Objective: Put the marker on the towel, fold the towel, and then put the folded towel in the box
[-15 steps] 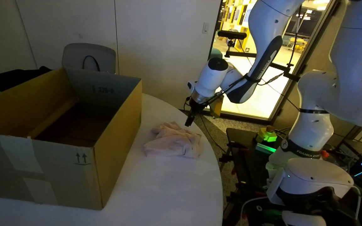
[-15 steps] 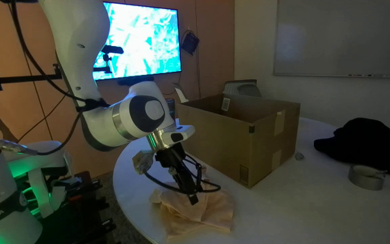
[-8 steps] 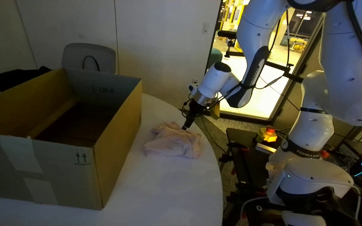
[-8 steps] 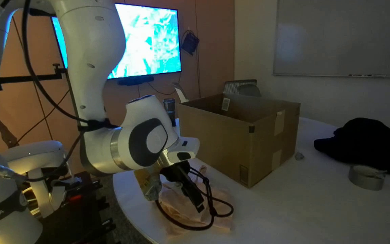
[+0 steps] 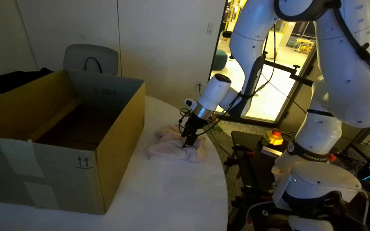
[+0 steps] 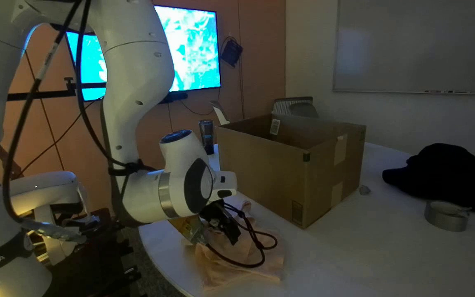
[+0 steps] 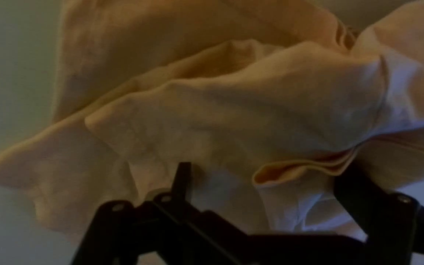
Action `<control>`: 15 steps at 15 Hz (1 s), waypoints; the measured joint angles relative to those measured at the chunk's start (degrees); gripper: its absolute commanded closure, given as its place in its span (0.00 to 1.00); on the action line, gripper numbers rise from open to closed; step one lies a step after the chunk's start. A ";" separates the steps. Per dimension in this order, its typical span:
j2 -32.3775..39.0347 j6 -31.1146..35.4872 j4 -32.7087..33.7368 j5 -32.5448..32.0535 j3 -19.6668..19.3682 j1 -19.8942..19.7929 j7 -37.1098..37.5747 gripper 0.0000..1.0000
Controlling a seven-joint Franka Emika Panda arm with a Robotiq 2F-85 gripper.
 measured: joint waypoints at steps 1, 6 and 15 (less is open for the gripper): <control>-0.03 0.07 0.55 -1.81 0.77 -0.72 0.43 0.00; -0.88 -0.13 2.43 -15.69 1.90 -2.01 7.51 0.00; -2.45 -4.40 5.82 -24.29 1.37 4.64 19.18 0.00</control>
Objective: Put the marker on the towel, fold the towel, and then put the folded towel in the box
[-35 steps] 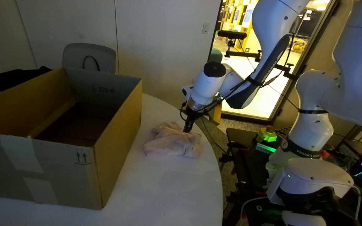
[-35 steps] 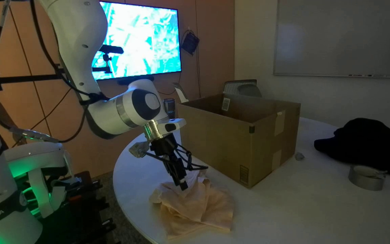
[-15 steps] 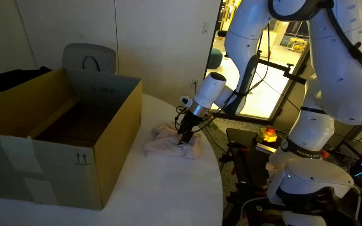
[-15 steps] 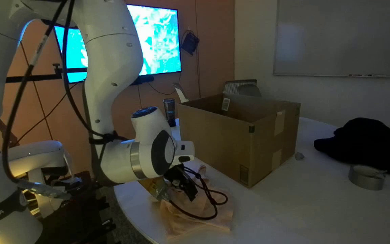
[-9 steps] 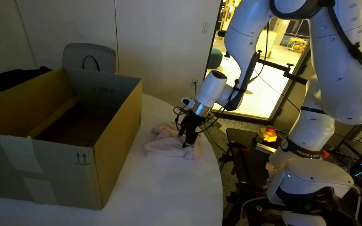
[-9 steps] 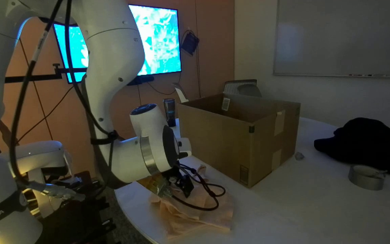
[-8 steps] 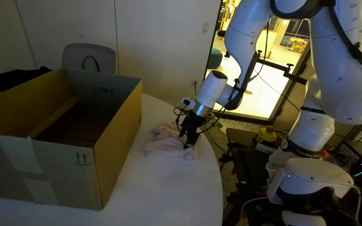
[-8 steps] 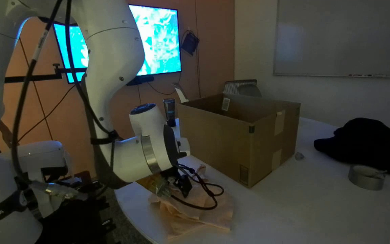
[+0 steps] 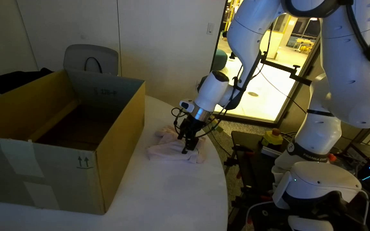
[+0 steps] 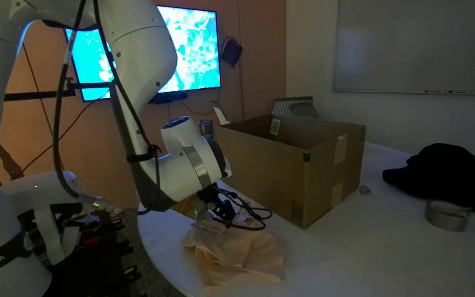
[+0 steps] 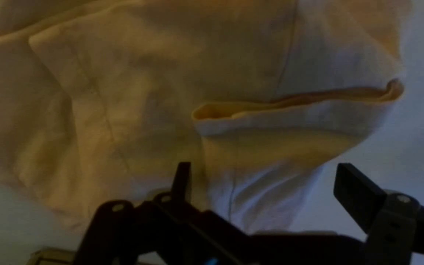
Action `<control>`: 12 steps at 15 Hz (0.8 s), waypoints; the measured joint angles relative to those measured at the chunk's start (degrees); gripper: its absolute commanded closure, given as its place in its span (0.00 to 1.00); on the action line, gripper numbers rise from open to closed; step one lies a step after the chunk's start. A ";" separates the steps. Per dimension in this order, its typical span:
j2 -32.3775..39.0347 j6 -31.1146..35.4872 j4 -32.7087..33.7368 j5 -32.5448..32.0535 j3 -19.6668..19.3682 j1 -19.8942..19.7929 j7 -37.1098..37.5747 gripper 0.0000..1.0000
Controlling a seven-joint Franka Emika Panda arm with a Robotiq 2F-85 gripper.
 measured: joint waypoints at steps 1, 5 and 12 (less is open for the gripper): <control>0.00 -1.55 0.46 0.00 -0.01 1.03 0.54 0.00; 1.09 -9.22 -0.25 0.00 -1.46 6.03 1.62 0.00; 1.94 -12.16 -5.24 4.14 -6.19 10.64 -5.69 0.19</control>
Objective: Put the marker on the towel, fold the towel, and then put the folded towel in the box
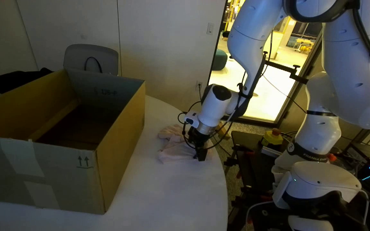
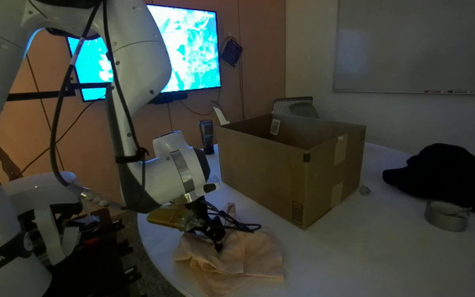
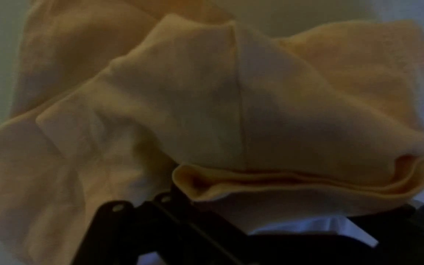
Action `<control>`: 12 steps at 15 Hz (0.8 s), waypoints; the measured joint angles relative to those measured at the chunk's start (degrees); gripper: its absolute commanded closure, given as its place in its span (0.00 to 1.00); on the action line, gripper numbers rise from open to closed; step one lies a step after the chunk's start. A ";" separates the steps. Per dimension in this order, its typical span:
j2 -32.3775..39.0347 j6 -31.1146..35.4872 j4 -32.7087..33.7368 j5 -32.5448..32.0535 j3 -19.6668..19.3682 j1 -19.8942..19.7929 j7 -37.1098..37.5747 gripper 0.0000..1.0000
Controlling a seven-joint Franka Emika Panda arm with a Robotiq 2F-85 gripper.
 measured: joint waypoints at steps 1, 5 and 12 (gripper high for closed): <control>-0.03 -0.60 -0.40 1.78 0.94 -0.92 -2.52 0.26; -0.29 -0.80 -1.06 6.27 0.61 -0.91 -8.82 0.57; -3.11 -5.32 -2.84 16.69 3.58 -3.31 -23.29 1.00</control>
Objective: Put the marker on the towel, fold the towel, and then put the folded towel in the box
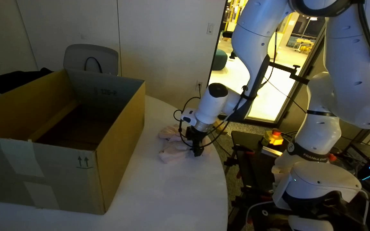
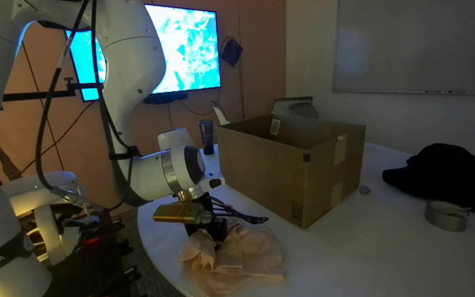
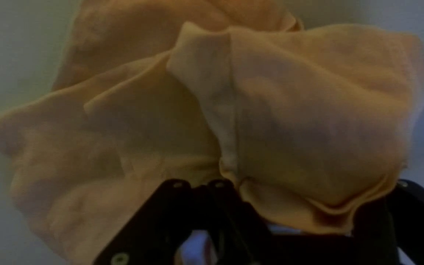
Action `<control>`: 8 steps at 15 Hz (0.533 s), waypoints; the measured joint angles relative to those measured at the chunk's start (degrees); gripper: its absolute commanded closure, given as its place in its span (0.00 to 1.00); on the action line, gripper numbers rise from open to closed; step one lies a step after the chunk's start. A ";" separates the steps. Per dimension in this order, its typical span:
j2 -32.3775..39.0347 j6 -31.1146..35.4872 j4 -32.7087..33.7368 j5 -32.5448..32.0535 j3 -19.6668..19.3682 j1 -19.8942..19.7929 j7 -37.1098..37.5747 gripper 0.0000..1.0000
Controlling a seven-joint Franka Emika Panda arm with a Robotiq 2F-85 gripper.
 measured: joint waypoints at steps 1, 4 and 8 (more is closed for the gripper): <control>-0.70 -1.00 -0.36 2.20 1.23 -0.99 -2.99 1.00; -3.50 -4.22 -1.64 10.84 6.59 -5.62 -14.36 0.99; -9.36 -8.72 -3.51 25.34 17.88 -15.14 -31.11 0.99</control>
